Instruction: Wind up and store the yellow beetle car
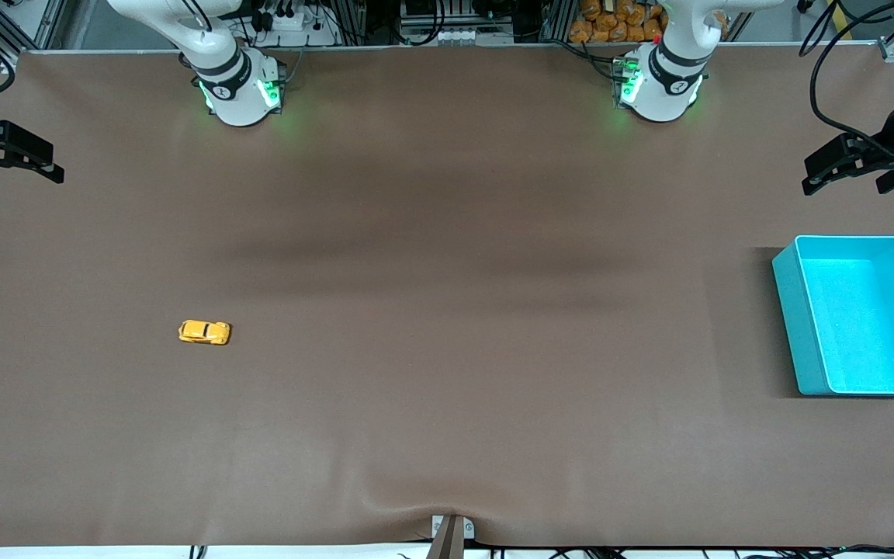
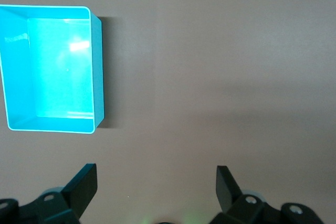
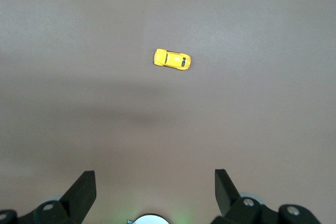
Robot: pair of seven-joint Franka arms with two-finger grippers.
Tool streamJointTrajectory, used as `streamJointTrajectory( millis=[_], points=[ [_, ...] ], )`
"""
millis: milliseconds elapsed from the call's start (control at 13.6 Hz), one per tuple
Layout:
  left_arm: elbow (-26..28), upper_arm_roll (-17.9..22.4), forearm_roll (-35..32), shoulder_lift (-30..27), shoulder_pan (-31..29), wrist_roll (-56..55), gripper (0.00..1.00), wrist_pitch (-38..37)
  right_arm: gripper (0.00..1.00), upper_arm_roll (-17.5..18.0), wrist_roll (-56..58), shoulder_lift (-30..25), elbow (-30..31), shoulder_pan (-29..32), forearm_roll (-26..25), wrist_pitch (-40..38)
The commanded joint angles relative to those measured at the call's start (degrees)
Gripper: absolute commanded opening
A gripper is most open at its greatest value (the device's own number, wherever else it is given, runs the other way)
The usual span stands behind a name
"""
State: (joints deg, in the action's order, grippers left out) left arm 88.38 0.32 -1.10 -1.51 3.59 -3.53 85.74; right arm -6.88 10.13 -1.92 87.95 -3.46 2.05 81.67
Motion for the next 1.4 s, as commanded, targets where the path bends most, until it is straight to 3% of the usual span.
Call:
streamJointTrajectory(
  millis=[0,1323],
  points=[
    [0.21,-0.58,0.75,-0.69,-0.86,0.62,1.00,0.22,1.00,-0.33,0.68,-1.07,1.25,-0.32,-0.65,-0.11],
    [0.56,-0.67,0.57,0.54,-0.69,0.63,1.00,0.40,1.00,-0.07,0.59,-0.28,1.08,-0.93,-0.21,0.51]
  ],
)
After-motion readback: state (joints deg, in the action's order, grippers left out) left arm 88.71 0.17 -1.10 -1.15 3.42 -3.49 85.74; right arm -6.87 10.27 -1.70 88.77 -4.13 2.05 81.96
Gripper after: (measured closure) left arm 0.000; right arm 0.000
